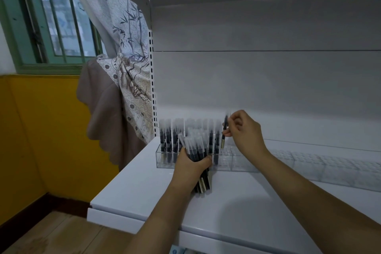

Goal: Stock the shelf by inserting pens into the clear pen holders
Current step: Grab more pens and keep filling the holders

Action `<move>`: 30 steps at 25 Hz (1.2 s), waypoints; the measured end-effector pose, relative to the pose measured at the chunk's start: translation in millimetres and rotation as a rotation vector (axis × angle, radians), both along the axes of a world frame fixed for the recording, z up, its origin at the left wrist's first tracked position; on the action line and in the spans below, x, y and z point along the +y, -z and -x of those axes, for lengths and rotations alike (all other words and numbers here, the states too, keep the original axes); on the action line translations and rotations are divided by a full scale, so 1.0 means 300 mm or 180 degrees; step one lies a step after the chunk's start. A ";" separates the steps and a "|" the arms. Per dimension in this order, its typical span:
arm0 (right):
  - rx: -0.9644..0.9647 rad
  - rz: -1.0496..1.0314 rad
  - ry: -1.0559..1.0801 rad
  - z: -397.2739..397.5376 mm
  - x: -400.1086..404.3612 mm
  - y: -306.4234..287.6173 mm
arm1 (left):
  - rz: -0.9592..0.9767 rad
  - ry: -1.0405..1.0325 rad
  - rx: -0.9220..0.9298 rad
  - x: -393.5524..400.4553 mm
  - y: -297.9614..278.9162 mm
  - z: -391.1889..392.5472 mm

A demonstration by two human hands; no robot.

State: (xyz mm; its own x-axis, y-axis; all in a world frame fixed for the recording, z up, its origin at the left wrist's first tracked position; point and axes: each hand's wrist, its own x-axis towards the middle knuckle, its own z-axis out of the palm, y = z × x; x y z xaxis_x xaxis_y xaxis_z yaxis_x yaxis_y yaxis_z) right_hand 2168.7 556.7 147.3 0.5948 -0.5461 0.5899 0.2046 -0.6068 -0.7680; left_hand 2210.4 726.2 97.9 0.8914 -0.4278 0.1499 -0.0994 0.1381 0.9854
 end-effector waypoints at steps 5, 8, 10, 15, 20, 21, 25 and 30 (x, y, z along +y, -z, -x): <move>0.0582 0.0404 0.0311 -0.004 -0.028 0.060 | 0.0042 0.0035 0.0022 0.003 -0.003 -0.001; 0.0822 0.0706 0.0436 0.005 -0.050 0.078 | 0.0050 0.0041 0.0028 0.000 0.001 -0.004; 0.0998 0.0795 0.0396 0.004 -0.047 0.088 | 0.0022 0.0010 0.0027 -0.003 0.005 -0.008; 0.0913 0.0231 0.0368 -0.020 -0.040 0.051 | -0.0039 0.0001 0.0044 -0.004 0.008 -0.012; 0.1138 0.0411 0.0222 -0.061 -0.028 0.038 | -0.0068 0.0008 -0.0031 -0.003 0.004 -0.009; 0.1250 0.0381 0.0272 -0.072 -0.029 0.040 | -0.0072 0.0015 -0.0016 -0.003 0.004 -0.011; 0.1657 0.0254 0.0014 -0.088 -0.044 0.046 | -0.0061 0.0036 0.0014 -0.008 0.013 -0.017; 0.1293 0.0349 -0.0061 -0.064 -0.043 0.036 | 0.0011 0.0072 0.0003 -0.009 0.017 -0.019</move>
State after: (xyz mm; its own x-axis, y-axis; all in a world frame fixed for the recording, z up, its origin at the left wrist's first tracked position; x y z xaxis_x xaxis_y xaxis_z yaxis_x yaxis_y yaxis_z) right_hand 2187.8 543.9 136.4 0.8004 -0.4799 0.3592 -0.0897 -0.6884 -0.7198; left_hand 2216.2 723.7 92.9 0.8815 -0.4475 0.1505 -0.0953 0.1437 0.9850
